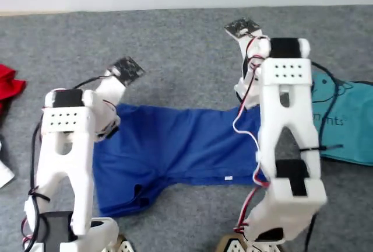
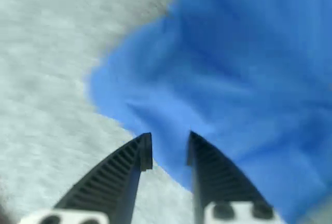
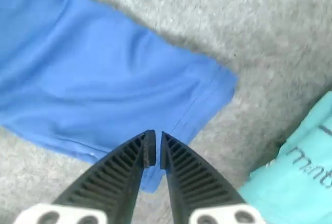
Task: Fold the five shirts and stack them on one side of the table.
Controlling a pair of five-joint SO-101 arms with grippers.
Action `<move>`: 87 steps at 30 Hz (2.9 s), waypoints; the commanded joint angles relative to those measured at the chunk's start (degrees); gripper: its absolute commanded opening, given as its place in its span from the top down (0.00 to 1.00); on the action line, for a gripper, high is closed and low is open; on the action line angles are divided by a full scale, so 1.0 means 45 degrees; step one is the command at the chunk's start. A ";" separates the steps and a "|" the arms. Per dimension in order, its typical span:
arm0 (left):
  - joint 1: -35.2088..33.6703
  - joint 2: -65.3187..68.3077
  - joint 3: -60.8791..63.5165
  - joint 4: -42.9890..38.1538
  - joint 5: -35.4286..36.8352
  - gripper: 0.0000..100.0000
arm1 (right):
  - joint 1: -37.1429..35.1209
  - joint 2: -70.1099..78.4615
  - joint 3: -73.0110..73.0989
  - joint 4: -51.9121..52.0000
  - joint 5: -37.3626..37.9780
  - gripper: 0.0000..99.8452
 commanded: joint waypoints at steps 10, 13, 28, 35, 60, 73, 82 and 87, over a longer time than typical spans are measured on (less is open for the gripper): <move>0.2168 -0.0313 0.1026 0.4278 -0.1582 0.95 | 0.2608 -0.4659 0.4943 0.0479 -0.0020 0.96; 0.2891 -0.0332 0.1885 0.4259 -0.1602 0.95 | 0.3507 -0.5617 0.5802 0.0479 0.0527 0.96; 0.4220 -0.8107 0.4562 0.3653 -0.0313 0.87 | 0.7355 -1.0755 0.9690 0.0479 0.4024 0.96; 0.4220 -0.9534 0.7121 0.1270 0.0410 0.87 | 0.7590 -1.2142 1.0452 0.0479 0.4474 0.96; 0.4142 -0.6584 1.0208 -0.2266 -0.1250 0.82 | 0.8059 -1.4134 1.1604 0.0518 0.4474 0.96; 0.4220 -0.6564 1.0618 -0.2930 -0.1250 0.82 | 0.8020 -1.4134 1.1604 0.0518 0.4415 0.96; 0.4220 -0.6564 1.0637 -0.2930 -0.1250 0.93 | 0.8020 -1.4134 1.1604 0.0518 0.4415 0.96; 0.4142 -0.6681 1.0032 -0.2598 -0.1250 1.00 | 0.8020 -1.4134 1.1604 0.0518 0.4396 0.96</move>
